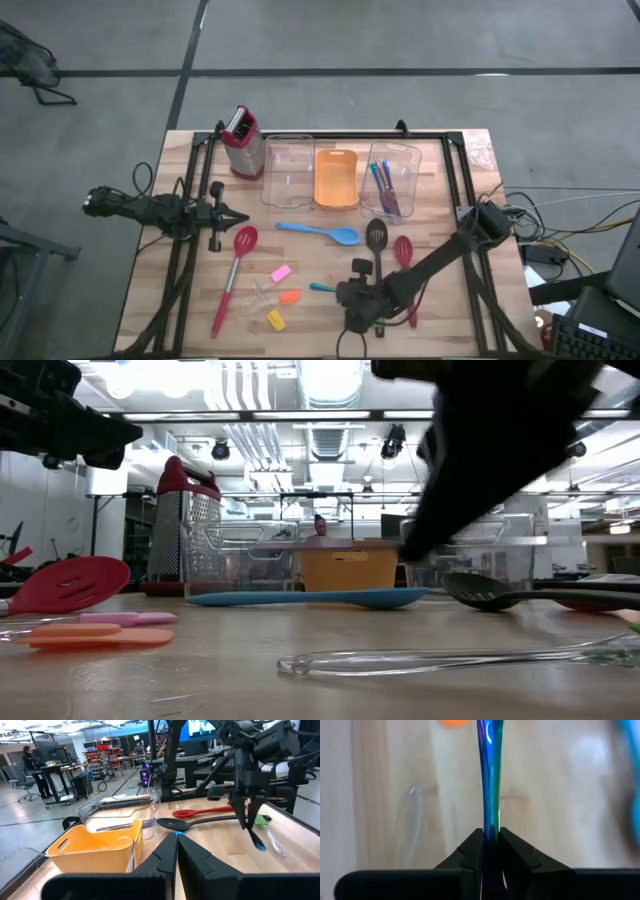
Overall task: Pick & Place Kitchen Items
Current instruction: Put the blue knife into the right transparent bin, then put the green spatula into the yellow bin
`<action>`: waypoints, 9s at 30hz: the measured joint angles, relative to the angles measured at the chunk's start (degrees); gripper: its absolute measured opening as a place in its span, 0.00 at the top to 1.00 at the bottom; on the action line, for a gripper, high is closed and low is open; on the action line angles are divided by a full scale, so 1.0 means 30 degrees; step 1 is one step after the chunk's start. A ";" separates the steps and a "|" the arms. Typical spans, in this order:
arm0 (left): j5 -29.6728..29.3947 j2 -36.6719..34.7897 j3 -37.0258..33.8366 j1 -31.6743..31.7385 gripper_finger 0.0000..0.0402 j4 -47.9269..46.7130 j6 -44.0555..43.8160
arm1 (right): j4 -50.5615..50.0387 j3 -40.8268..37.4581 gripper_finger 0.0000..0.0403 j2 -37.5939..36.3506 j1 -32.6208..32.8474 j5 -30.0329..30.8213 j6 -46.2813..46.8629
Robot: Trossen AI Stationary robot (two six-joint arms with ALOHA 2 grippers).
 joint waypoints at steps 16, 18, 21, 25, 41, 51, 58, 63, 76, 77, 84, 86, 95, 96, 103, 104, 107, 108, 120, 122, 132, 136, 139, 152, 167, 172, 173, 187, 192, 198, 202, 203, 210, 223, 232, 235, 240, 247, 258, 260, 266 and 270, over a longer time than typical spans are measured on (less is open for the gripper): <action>-0.0006 0.0000 0.0000 -0.0001 0.95 -0.0002 0.0000 | -0.3744 0.0022 0.87 -0.5311 -0.0972 1.0234 0.3299; 0.0000 0.0000 0.0000 0.0000 0.95 -0.0003 0.0000 | -0.4531 0.0021 0.86 -0.5976 -0.1251 1.1390 0.3995; 0.0000 0.0000 0.0000 -0.0006 0.95 -0.0007 0.0000 | -0.5643 -0.0004 0.87 -0.6888 -0.1930 1.2522 0.4820; 0.0000 0.0000 0.0000 -0.0001 0.95 -0.0007 0.0007 | -0.7105 -0.0029 0.89 -0.7873 -0.3261 1.3158 0.5402; -0.0007 0.0000 0.0000 0.0000 0.95 -0.0007 0.0003 | -1.0848 -0.2432 0.90 -0.8484 -0.9958 1.1120 0.8452; -0.0007 0.0000 0.0000 0.0000 0.95 0.0000 0.0003 | -1.0402 -0.5022 0.85 -0.8499 -1.0878 1.1311 1.0849; -0.0007 0.0000 0.0000 -0.0003 0.95 0.0000 0.0004 | -0.8841 -0.6213 0.94 -0.8497 -1.0878 1.1476 1.0945; -0.0001 0.0000 0.0000 -0.0004 0.95 0.0000 0.0000 | -0.8486 -0.6619 0.98 -0.8492 -1.0878 1.1477 1.0710; -0.0005 0.0000 0.0000 -0.0005 0.95 -0.0007 0.0000 | -0.8043 -0.5079 0.98 -0.8477 -0.9844 1.1179 0.8605; -0.0007 0.0000 0.0000 0.0000 0.95 0.0000 0.0000 | -0.8017 -0.4778 0.98 -0.8477 -0.9617 1.1179 0.8292; -0.0001 0.0000 -0.0001 0.0000 0.95 0.0000 0.0000 | -0.6227 -0.4090 0.98 -0.8477 -0.6750 1.1011 0.6726; -0.0007 0.0000 0.0000 -0.0007 0.95 -0.0002 0.0004 | -0.5740 -0.4193 0.98 -0.8477 -0.5789 1.1062 0.6648; -0.0007 0.0000 0.0000 -0.0003 0.95 0.0000 0.0000 | 0.1361 -0.4998 0.98 -0.7203 -0.2593 1.0972 0.2960; -0.0002 0.0000 -0.0003 0.0000 0.95 -0.0006 0.0000 | 0.2396 -0.4998 0.98 -0.6904 -0.2361 1.0714 0.2399; -0.0004 0.0007 0.0000 -0.0003 0.95 0.0000 0.0000 | 0.6371 -0.4111 0.98 -0.4465 -0.1625 0.7713 -0.1585; -0.0001 0.0007 0.0000 -0.0001 0.95 0.0000 0.0007 | 0.6409 -0.3803 0.98 -0.4169 -0.1625 0.7443 -0.1736; -0.0002 0.0007 -0.0001 0.0000 0.95 -0.0005 0.0000 | 0.6313 -0.2889 0.98 -0.3286 -0.1640 0.7415 -0.1885; -0.0007 0.0007 0.0000 -0.0007 0.95 -0.0007 0.0000 | 0.6320 -0.2624 0.98 -0.3030 -0.1652 0.7412 -0.2009; 0.0000 0.0007 0.0000 -0.0006 0.95 -0.0001 0.0006 | 0.6217 0.0981 0.98 -0.0018 -0.1392 0.5898 -0.3850; -0.0007 0.0007 0.0000 0.0000 0.95 0.0007 0.0000 | 0.6216 0.1434 0.98 0.0435 -0.1385 0.5884 -0.4017; -0.0001 0.0015 0.0000 -0.0007 0.95 -0.0006 0.0006 | 0.6184 0.3399 0.98 0.2108 -0.1277 0.4380 -0.3880; -0.0007 0.0022 0.0000 -0.0005 0.95 0.0000 0.0002 | 0.6226 0.3446 0.98 0.2109 -0.1319 0.4436 -0.3908; -0.0001 0.0022 -0.0001 -0.0005 0.95 -0.0005 0.0000 | 0.6237 0.3446 0.98 0.2116 -0.1319 0.4461 -0.3957; -0.0003 0.0022 0.0000 -0.0007 0.95 0.0000 0.0000 | 0.6266 0.3910 0.98 0.2124 -0.1305 0.2929 -0.4015; -0.0004 0.0022 0.0000 -0.0007 0.95 -0.0003 0.0003 | 0.6164 0.4000 0.98 0.2124 -0.1319 0.1022 -0.4241; -0.0001 0.0022 0.0000 -0.0006 0.95 0.0000 0.0000 | 0.5971 0.3993 0.98 0.2120 -0.1143 0.0957 -0.4167; -0.0002 0.0022 -0.0004 -0.0002 0.95 -0.0006 0.0000 | 0.5863 0.3993 0.98 0.2124 -0.1100 0.0954 -0.4156; -0.0004 0.0022 0.0000 -0.0007 0.95 -0.0007 0.0000 | 0.0148 0.4021 0.96 0.2124 -0.0810 -0.2615 -0.0688; -0.0007 0.0022 0.0000 -0.0005 0.95 -0.0003 0.0000 | -0.1064 0.4103 0.88 0.2116 -0.0541 -0.3768 0.0792; -0.0006 0.0022 0.0000 -0.0006 0.95 0.0000 0.0000 | -0.1174 0.4116 0.75 0.2075 -0.0284 -0.4086 0.1777; -0.0001 0.0022 0.0000 -0.0007 0.95 -0.0006 0.0000 | -0.1301 0.4116 0.68 0.1838 -0.0220 -0.4431 0.1981; -0.0005 0.0022 0.0000 0.0000 0.95 -0.0007 0.0005 | -0.1326 0.4116 0.67 0.1684 -0.0226 -0.4464 0.1977; -0.0006 0.0022 0.0000 -0.0007 0.95 -0.0007 0.0001 | -0.1335 0.4146 0.60 -0.0030 -0.0232 -0.3340 0.1035; -0.0007 0.0015 0.0000 -0.0007 0.95 -0.0007 0.0002 | -0.1391 0.4133 0.58 0.0016 0.0721 -0.4963 0.1887; -0.0006 0.0015 0.0000 0.0000 0.95 -0.0007 0.0003 | -0.1602 0.4074 0.64 0.0764 0.1585 -0.5038 0.3258; -0.0007 0.0007 0.0000 0.0000 0.95 0.0000 0.0000 | -0.1756 0.4073 0.64 0.1039 0.1832 -0.5179 0.3654; -0.0007 0.0007 0.0000 0.0000 0.95 -0.0007 0.0000 | -0.1937 0.4051 0.62 0.1453 0.2006 -0.5545 0.4305; -0.0007 0.0010 -0.0002 -0.0003 0.95 -0.0007 0.0003 | -0.2573 0.4044 0.57 0.2045 0.2018 -0.5389 0.4436; -0.0007 0.0011 0.0000 -0.0004 0.95 -0.0007 0.0000 | -0.2871 0.4036 0.51 0.3099 0.2014 -0.5389 0.4648; -0.0002 0.0007 0.0000 0.0000 0.95 0.0000 0.0000 | -0.2874 0.3996 0.52 0.3180 0.2017 -0.5335 0.4642; -0.0007 0.0007 0.0000 0.0000 0.95 0.0000 0.0007 | -0.2922 0.3804 0.56 0.3178 0.2018 -0.5277 0.4648; -0.0004 0.0007 -0.0004 -0.0004 0.95 -0.0001 0.0003 | -0.2962 0.3553 0.59 0.3180 0.2017 -0.5298 0.4655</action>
